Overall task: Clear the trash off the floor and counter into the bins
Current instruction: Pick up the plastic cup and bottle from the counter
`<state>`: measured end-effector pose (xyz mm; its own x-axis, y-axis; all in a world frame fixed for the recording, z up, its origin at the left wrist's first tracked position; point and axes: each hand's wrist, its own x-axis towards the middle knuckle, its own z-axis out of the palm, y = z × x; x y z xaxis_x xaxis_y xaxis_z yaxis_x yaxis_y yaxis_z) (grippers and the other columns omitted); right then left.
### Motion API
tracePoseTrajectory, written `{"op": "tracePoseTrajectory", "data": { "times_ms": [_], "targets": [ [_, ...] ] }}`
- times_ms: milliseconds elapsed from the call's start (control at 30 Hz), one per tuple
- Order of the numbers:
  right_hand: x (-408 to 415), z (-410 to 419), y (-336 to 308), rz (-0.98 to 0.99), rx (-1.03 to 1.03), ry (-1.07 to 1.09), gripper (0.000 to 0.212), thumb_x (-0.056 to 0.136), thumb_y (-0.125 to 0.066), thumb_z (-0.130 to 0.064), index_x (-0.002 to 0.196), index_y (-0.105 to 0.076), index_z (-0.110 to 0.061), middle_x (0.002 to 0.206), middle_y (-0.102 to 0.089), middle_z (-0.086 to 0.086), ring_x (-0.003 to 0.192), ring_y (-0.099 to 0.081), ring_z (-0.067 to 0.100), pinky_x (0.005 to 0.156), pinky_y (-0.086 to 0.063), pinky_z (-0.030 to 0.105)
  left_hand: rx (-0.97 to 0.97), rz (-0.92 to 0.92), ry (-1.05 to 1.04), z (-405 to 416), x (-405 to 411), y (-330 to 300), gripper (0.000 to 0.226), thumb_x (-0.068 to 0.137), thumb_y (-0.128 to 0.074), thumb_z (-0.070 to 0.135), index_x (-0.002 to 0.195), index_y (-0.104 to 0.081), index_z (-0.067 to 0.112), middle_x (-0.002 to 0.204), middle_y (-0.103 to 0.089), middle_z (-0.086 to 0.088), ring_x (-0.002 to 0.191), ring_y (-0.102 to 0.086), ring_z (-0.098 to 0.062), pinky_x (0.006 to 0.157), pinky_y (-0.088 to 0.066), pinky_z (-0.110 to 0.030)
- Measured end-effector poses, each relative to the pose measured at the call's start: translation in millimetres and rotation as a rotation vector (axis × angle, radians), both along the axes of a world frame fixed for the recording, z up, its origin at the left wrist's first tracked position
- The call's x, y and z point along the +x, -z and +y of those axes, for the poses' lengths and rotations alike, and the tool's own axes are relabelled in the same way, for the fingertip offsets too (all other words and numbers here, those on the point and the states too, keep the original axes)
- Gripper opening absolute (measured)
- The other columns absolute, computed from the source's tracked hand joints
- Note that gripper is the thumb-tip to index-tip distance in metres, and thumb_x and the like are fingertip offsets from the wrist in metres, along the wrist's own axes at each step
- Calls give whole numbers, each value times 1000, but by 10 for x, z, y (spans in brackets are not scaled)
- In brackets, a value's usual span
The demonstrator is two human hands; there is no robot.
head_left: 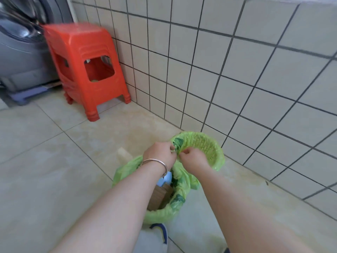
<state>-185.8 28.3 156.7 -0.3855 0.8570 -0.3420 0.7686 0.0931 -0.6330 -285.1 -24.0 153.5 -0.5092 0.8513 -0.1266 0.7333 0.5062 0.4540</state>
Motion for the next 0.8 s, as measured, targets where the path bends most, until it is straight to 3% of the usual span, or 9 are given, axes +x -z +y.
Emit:
{"op": "tracePoseTrajectory", "data": {
  "times_ms": [67, 267, 500, 700, 800],
  "targets": [
    [-73, -171, -132, 47, 17, -11, 31, 92, -44, -18, 117, -59, -9, 115, -64, 11, 99, -56, 26, 76, -39, 25, 41, -5, -26, -186, -94, -212, 27, 86, -47, 27, 107, -63, 32, 114, -67, 1, 105, -61, -27, 87, -51, -33],
    [-363, -589, -216, 86, 1, -129, 37, 92, -45, -26, 125, -54, -13, 124, -61, 8, 110, -57, 27, 82, -44, 27, 95, 66, -149, -821, -365, -473, 26, 84, -48, 27, 105, -63, 31, 109, -69, 4, 102, -62, -25, 87, -51, -32],
    [-768, -950, -210, 108, 43, -374, 39, 91, -47, -30, 129, -48, -19, 124, -56, 7, 106, -59, 26, 89, -48, 35, 89, 67, -311, -1261, -771, -297, 36, 84, -50, 24, 119, -53, 29, 122, -57, 5, 110, -57, -21, 90, -46, -30],
    [-1217, -891, -44, 178, -59, -273, 37, 92, -47, -27, 128, -48, -18, 103, -51, -2, 99, -56, 22, 89, -50, 38, 64, 54, -396, -1421, -1237, -36, 41, 83, -49, 25, 123, -48, 29, 126, -52, 5, 109, -58, -23, 89, -48, -32],
    [-1582, -857, 52, 211, -79, -245, 35, 91, -46, -22, 126, -48, -18, 102, -53, -3, 90, -53, 18, 79, -46, 33, 54, 61, -442, -1417, -1674, -5, 41, 83, -49, 24, 124, -48, 29, 125, -53, 6, 109, -57, -22, 86, -45, -30]
  ]
}}
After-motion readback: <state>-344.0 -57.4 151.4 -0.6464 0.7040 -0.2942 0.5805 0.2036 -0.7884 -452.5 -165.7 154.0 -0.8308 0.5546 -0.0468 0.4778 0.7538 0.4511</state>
